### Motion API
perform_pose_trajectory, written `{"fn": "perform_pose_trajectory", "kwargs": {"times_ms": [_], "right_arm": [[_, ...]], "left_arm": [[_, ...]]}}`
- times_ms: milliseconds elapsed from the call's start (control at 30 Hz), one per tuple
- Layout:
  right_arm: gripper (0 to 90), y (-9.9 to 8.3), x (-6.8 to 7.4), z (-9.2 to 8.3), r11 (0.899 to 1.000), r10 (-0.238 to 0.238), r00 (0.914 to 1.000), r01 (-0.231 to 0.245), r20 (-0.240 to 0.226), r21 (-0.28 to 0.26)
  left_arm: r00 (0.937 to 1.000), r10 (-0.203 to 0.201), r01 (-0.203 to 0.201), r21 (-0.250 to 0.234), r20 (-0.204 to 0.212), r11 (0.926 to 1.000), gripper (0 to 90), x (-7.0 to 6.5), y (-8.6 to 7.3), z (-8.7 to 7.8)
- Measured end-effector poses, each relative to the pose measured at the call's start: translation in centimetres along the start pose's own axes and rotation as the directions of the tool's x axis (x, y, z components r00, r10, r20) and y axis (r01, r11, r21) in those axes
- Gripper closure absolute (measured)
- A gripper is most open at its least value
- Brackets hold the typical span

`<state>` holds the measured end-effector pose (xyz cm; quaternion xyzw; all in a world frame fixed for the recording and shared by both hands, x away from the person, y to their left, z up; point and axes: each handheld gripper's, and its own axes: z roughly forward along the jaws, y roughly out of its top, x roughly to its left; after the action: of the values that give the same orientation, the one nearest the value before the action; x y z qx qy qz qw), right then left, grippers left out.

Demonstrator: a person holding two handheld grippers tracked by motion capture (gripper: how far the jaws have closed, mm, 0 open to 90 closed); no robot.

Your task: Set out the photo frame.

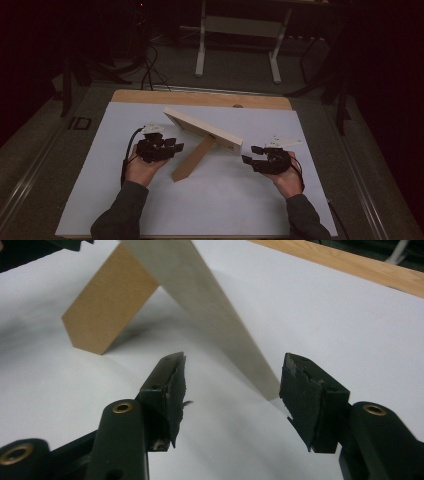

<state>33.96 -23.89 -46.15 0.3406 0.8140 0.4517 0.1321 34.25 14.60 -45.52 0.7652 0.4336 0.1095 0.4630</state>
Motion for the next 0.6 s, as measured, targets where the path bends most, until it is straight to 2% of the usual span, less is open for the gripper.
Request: {"fn": "perform_pose_trajectory", "kwargs": {"times_ms": [100, 267, 367, 467, 567, 600], "right_arm": [[44.3, 0.0, -0.5, 0.1, 1.000, 0.006, 1.0000, -0.006, 0.006, 0.013], [51.6, 0.0, -1.0, 0.1, 1.000, 0.016, 0.9997, -0.016, 0.016, 0.010], [66.3, 0.2, -1.4, 0.2, 0.999, 0.036, 0.9993, -0.036, 0.010, 0.011], [73.5, 0.5, -1.5, 0.4, 0.999, 0.043, 0.9987, -0.043, 0.029, 0.003], [76.9, 0.7, -1.5, 0.6, 0.999, 0.049, 0.9981, -0.049, 0.037, -0.001], [80.1, 0.9, -1.5, 0.9, 0.999, 0.050, 0.9972, -0.049, 0.056, -0.010]], "left_arm": [[1.0000, -0.005, 0.005, -0.011, 0.002, 0.9999, 60.9, 0.1, 0.7, 0.3], [1.0000, -0.009, 0.009, -0.019, 0.000, 0.9998, 63.3, 0.1, 1.4, 0.6], [0.9998, -0.008, 0.008, -0.016, -0.019, 0.9998, 64.8, 0.0, 1.9, 1.1], [0.9990, -0.022, 0.021, -0.010, -0.038, 0.9997, 66.6, 0.1, 2.1, 1.5], [0.9979, -0.032, 0.032, -0.009, -0.055, 0.9995, 68.1, 0.1, 2.2, 1.7], [0.9968, -0.032, 0.032, -0.007, -0.073, 0.9995, 69.6, 0.1, 2.2, 1.9]]}}
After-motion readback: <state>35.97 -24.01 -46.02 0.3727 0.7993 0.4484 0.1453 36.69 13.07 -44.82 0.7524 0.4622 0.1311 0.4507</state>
